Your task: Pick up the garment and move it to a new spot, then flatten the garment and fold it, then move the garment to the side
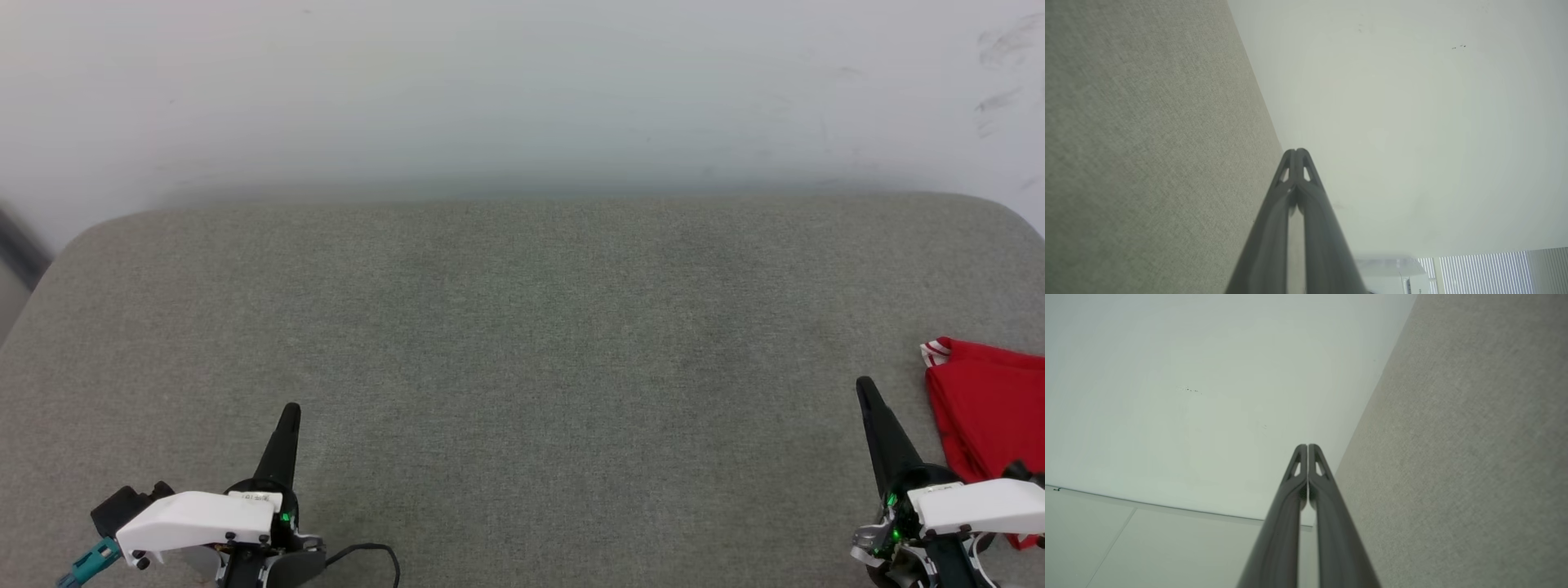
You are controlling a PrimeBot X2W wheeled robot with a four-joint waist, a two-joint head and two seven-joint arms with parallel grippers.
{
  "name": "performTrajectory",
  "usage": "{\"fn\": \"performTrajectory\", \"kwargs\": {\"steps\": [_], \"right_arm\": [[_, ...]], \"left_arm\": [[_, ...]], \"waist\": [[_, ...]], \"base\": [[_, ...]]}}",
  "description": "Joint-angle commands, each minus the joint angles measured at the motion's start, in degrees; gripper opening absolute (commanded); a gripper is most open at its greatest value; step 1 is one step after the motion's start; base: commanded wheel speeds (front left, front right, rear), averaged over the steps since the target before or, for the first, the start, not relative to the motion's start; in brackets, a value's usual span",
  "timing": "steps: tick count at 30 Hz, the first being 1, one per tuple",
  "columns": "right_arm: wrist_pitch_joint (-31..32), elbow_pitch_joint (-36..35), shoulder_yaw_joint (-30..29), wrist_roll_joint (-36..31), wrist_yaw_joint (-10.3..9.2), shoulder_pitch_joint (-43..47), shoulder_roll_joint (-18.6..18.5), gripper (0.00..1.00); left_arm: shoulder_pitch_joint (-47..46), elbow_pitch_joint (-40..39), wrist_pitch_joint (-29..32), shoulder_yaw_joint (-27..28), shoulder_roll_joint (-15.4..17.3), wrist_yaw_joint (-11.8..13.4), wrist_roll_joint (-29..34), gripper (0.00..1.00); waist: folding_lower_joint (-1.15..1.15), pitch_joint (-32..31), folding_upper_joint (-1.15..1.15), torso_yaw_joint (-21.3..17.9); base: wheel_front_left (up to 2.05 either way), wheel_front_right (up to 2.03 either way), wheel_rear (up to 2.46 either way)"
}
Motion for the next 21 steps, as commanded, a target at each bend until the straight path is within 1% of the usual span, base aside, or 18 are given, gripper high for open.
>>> {"fn": "performTrajectory", "kwargs": {"steps": [1, 21], "right_arm": [[0.1, 0.2, -0.2, 1.6, -0.01, -1.1, -0.2, 0.00], [0.9, 2.0, -1.0, 9.7, -0.01, -2.6, 0.1, 0.00]], "left_arm": [[-1.0, -0.2, 0.4, 0.5, -0.3, -0.5, -1.2, 0.00], [-1.6, 0.0, 2.6, 2.6, -1.3, -2.1, -8.0, 0.00]], "waist": [[0.00, 0.0, 0.00, 0.0], [0.00, 0.4, 0.00, 0.3]], "base": [[0.00, 0.00, 0.00], [0.00, 0.00, 0.00]]}}
